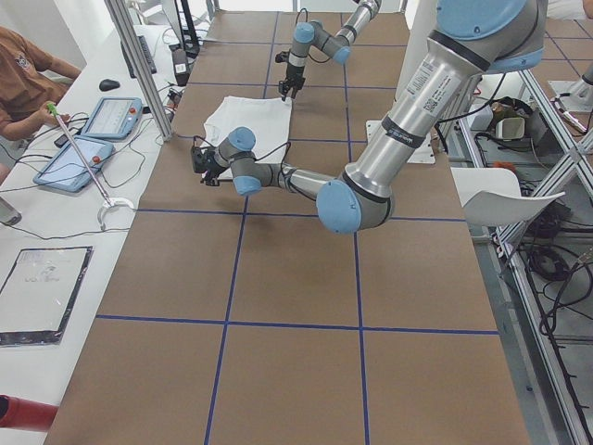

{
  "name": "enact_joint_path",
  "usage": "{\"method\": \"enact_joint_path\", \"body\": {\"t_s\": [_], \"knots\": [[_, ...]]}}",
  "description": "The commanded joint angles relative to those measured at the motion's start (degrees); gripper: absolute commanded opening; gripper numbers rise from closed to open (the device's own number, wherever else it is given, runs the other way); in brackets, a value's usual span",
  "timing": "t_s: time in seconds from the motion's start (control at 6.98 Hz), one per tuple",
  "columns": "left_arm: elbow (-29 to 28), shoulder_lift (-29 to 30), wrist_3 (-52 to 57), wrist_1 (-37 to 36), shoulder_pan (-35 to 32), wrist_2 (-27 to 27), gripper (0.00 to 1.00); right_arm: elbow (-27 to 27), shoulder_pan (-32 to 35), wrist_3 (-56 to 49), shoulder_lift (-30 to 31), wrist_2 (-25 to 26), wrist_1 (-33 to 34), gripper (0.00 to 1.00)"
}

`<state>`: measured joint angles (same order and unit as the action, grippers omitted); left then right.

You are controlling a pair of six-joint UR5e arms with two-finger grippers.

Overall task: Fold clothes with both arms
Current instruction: 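Move the right gripper down to the folded shirt's corner nearest the robot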

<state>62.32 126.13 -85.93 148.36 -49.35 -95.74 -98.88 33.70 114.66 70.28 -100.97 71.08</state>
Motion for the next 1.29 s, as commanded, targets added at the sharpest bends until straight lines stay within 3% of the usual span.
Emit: {"method": "enact_joint_path", "body": {"t_s": [0.0, 0.29, 0.43, 0.57, 1.0, 1.15], "knots": [[0.0, 0.0, 0.1, 0.0, 0.0, 0.0, 0.43, 1.1, -0.1, 0.0, 0.2, 0.2, -0.1, 0.63], [0.0, -0.1, 0.1, 0.0, 0.0, 0.0, 0.43, 1.2, -0.3, -0.1, 0.5, 0.2, -0.2, 0.58], [0.0, 0.0, 0.1, 0.0, 0.0, 0.0, 0.43, 1.2, -0.2, 0.0, 0.5, 0.2, -0.2, 0.37], [0.0, 0.0, 0.0, 0.0, 0.0, 0.0, 0.43, 1.1, -0.2, 0.0, 0.6, 0.2, -0.1, 0.00], [0.0, -0.1, -0.1, 0.1, 0.0, 0.0, 0.43, -0.9, -0.1, 0.0, 0.6, 0.1, 0.3, 0.00], [0.2, -0.1, -0.1, 0.1, 0.0, -0.1, 0.43, -5.5, -0.1, 0.5, 2.5, -0.5, 1.6, 0.00]]}}
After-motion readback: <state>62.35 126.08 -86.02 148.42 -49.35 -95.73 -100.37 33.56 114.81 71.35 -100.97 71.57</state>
